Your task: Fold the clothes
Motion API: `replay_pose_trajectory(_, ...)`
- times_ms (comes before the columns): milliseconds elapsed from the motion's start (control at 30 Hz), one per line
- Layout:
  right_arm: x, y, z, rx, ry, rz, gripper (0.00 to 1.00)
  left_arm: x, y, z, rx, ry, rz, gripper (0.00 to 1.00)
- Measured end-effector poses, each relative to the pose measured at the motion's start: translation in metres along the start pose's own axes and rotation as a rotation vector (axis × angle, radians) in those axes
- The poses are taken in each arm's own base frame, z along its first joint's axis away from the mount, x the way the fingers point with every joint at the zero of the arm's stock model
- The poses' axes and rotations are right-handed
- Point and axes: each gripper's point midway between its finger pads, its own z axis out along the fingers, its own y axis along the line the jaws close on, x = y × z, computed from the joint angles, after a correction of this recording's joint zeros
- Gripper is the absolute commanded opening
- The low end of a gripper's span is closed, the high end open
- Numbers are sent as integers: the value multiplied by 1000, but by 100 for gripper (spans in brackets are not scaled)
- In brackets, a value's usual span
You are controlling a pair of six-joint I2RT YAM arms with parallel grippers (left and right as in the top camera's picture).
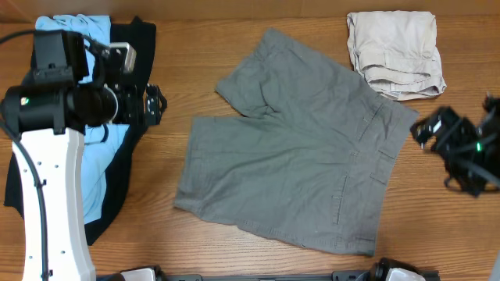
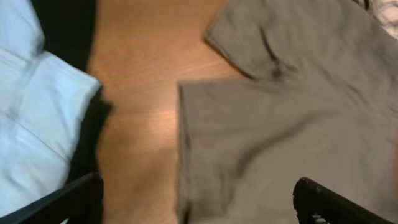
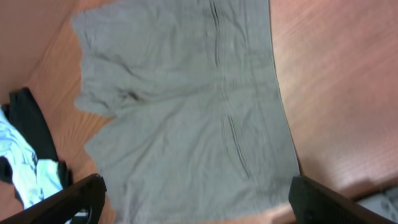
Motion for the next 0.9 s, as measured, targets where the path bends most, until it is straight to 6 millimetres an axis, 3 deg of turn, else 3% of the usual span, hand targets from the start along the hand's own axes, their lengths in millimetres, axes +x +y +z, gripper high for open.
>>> replay_pose_trajectory(133, 15, -2, -13, -27, -43, 9, 100, 25, -16, 1, 54, 99, -29, 100)
replay_pose_trajectory(267, 47, -15, -12, -42, -36, 57, 100, 51, -32, 22, 48, 215, -71, 100)
replay_pose_trajectory(367, 72, -31, 4, -23, 14, 97, 100, 73, -35, 48, -19, 295, -125, 100)
replay_pose_trajectory(533, 108, -66, 55, 106, 203, 177, 100, 111, -38, 97, -140, 361, -231, 100)
replay_pose_trajectory(633, 125, -89, 78, 209, 295, 227, 100, 143, -34, 120, -236, 404, -323, 90)
replay_pose_trajectory(767, 139, -106, 90, 290, 341, 301, 100, 185, -19, 134, -386, 450, -482, 82)
replay_pose_trajectory(867, 139, -108, 91, 312, 327, 366, 96, 204, -8, 143, -461, 443, -599, 77)
replay_pose_trajectory(900, 138, -108, 91, 316, 319, 387, 96, 210, -5, 146, -479, 436, -633, 79)
